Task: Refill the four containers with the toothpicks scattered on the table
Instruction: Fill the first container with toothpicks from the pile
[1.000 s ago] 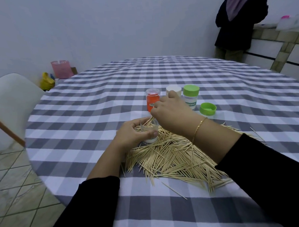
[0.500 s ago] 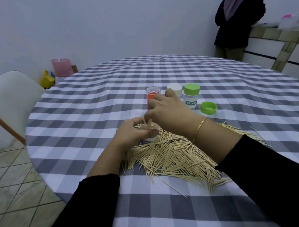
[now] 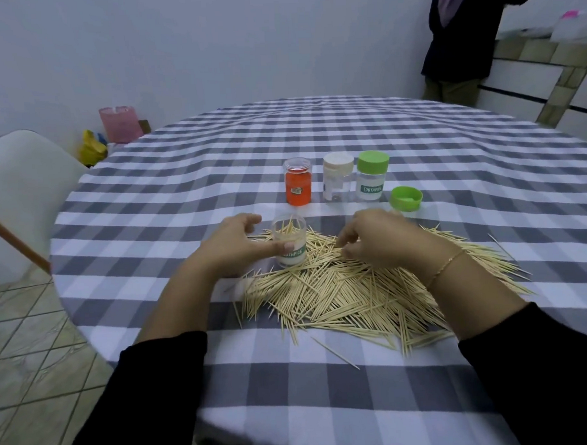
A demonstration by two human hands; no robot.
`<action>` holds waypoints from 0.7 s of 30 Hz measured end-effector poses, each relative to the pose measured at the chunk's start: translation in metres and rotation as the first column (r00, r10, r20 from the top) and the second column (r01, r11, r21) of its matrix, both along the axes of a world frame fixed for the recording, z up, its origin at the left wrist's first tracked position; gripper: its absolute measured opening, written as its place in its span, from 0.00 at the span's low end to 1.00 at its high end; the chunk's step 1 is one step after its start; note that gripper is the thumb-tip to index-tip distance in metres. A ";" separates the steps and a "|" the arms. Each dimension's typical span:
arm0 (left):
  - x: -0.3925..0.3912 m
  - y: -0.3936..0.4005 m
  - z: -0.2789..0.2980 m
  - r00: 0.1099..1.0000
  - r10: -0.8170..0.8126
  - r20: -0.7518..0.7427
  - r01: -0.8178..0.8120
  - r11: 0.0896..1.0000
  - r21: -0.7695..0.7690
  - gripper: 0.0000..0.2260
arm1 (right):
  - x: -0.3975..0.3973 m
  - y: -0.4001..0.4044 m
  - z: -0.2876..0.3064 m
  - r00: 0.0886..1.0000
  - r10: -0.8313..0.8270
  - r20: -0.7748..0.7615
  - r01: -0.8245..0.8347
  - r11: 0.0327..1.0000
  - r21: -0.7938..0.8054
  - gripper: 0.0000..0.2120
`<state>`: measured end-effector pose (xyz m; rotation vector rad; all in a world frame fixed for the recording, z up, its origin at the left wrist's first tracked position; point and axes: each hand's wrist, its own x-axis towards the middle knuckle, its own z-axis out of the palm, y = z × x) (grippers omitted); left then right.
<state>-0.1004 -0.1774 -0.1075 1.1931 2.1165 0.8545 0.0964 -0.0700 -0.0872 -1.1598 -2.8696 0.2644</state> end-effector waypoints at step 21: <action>-0.006 -0.002 0.010 0.924 -0.220 -0.312 0.022 0.847 -0.531 0.30 | -0.009 0.001 -0.023 0.995 -0.030 0.092 0.023 0.997 0.079 0.17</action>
